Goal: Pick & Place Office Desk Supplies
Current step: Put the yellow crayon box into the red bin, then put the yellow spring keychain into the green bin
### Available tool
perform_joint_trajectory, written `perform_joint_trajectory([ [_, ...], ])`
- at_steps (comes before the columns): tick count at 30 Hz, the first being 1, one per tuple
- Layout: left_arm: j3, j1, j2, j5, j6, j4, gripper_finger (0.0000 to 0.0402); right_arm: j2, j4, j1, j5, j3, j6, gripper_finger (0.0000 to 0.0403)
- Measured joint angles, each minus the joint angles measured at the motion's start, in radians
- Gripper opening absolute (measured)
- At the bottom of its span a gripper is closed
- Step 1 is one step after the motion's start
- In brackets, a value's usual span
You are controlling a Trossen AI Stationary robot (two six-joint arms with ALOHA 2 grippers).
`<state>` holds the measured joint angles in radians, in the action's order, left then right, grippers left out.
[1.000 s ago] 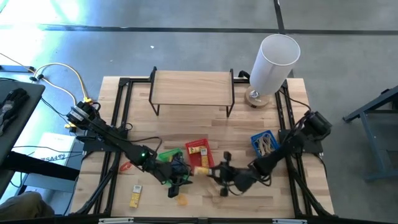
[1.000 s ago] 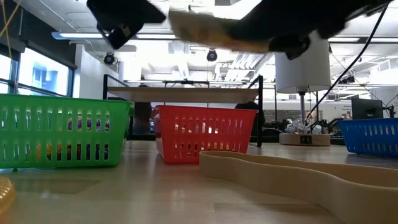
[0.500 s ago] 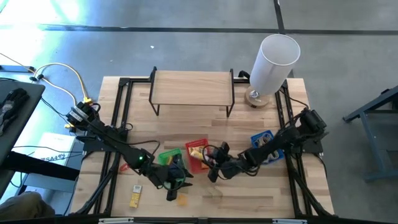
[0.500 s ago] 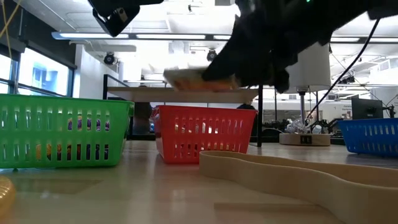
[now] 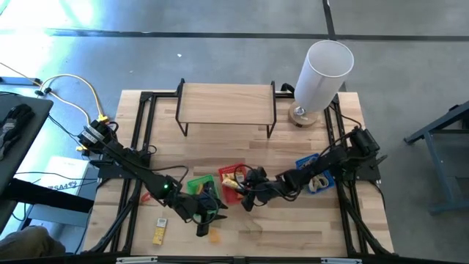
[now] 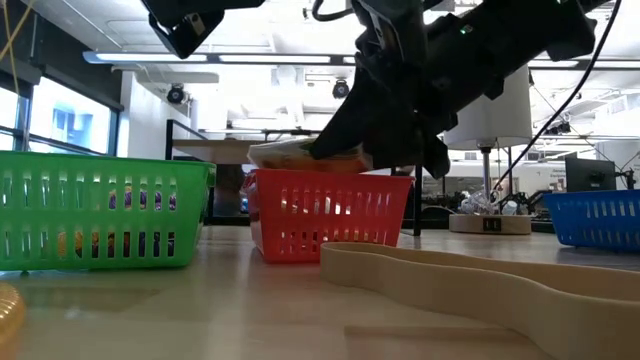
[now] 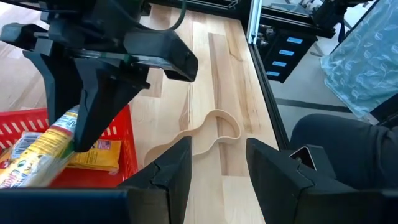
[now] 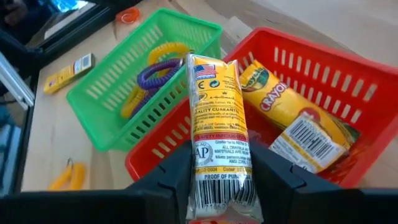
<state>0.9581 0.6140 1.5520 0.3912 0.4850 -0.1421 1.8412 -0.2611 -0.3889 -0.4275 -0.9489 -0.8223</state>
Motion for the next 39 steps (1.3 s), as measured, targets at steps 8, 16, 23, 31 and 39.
perform_joint_trajectory([
  [8,0.000,0.000,0.000,0.000,0.000,0.002,0.0147,0.000,0.003,-0.001,-0.018,0.000,-0.022,0.0170],
  [16,0.000,0.004,0.000,-0.002,0.000,0.003,0.0147,0.000,-0.010,-0.001,-0.018,0.000,-0.010,0.0277],
  [23,0.000,0.016,-0.003,-0.001,-0.011,-0.001,0.0147,-0.028,-0.066,-0.021,-0.017,0.000,0.110,0.0330],
  [31,0.000,0.092,-0.063,0.006,-0.082,-0.007,0.0147,-0.115,-0.071,-0.096,-0.025,-0.002,0.242,0.0343],
  [39,0.000,0.220,-0.121,-0.002,-0.076,0.024,0.0147,-0.119,-0.084,-0.200,-0.074,-0.001,0.296,0.0343],
])
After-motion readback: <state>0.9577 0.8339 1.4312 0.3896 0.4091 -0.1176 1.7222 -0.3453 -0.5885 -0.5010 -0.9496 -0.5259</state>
